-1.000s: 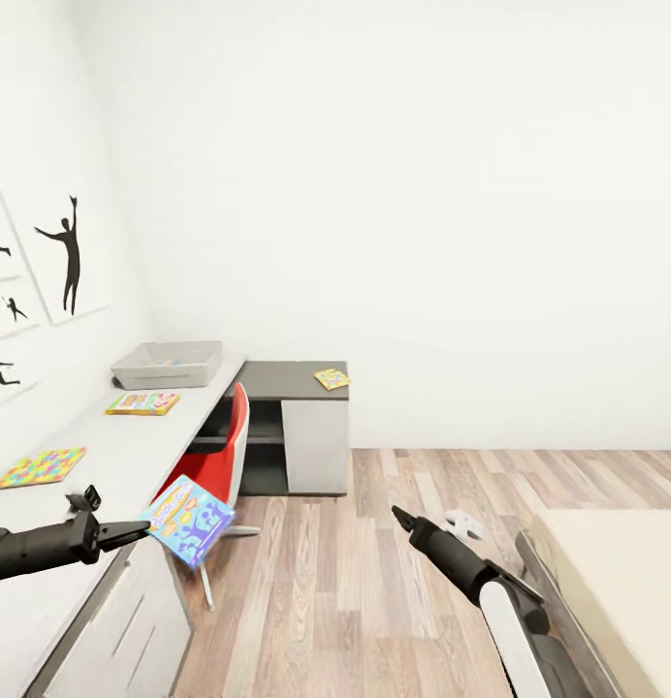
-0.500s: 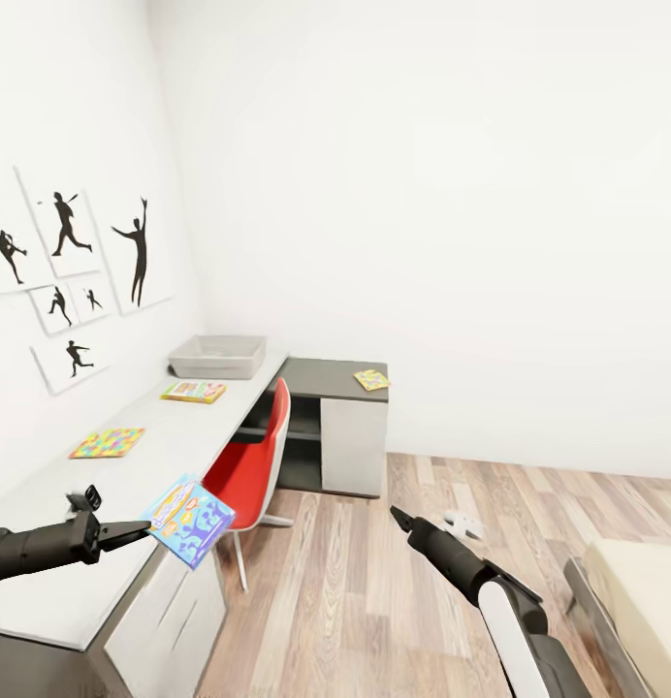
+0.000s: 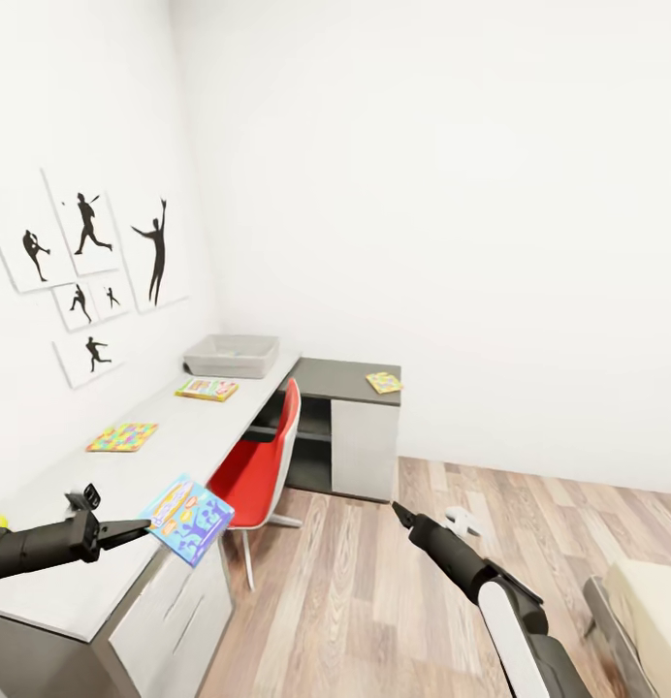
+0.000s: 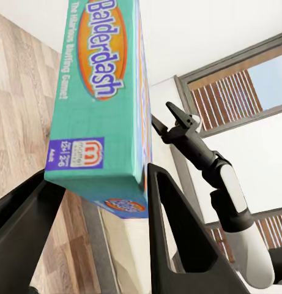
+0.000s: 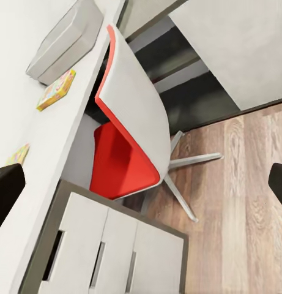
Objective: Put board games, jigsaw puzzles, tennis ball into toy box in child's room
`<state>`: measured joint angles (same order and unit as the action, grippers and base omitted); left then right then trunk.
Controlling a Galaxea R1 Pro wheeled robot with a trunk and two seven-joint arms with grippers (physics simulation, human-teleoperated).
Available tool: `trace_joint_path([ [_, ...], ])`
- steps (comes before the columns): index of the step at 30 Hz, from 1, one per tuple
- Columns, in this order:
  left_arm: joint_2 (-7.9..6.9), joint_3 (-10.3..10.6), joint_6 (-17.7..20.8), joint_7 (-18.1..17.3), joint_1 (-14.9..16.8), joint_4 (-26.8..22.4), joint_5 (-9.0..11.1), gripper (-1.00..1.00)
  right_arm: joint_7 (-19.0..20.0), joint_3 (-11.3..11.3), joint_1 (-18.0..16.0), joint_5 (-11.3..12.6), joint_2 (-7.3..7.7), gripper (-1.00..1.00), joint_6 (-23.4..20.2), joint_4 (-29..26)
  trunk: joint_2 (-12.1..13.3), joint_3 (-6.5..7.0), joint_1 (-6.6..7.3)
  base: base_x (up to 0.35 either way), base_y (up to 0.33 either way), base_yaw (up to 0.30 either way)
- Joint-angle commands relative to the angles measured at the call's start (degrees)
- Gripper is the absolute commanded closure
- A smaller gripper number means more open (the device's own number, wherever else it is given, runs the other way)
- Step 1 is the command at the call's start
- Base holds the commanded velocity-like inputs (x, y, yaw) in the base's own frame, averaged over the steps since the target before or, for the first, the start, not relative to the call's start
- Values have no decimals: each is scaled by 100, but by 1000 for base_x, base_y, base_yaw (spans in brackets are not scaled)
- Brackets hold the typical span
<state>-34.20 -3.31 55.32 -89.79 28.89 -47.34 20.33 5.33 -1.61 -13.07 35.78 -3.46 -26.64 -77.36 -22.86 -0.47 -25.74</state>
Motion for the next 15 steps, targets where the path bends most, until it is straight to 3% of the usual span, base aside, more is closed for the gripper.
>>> trace_joint_path([
  [1,-2,1,58,-21,2,-2,0,100,21,-13,-2,17,-6,-100,-18,-1,-6,-5,-4,184,-139,2],
  [8,0,17,58,-21,2,-3,4,100,21,110,-2,17,4,-100,8,0,-6,-5,-4,203,-79,0],
  [15,-1,6,58,-21,2,-3,-1,100,38,139,-2,12,1,-100,18,-26,-6,-3,-4,293,-11,0],
])
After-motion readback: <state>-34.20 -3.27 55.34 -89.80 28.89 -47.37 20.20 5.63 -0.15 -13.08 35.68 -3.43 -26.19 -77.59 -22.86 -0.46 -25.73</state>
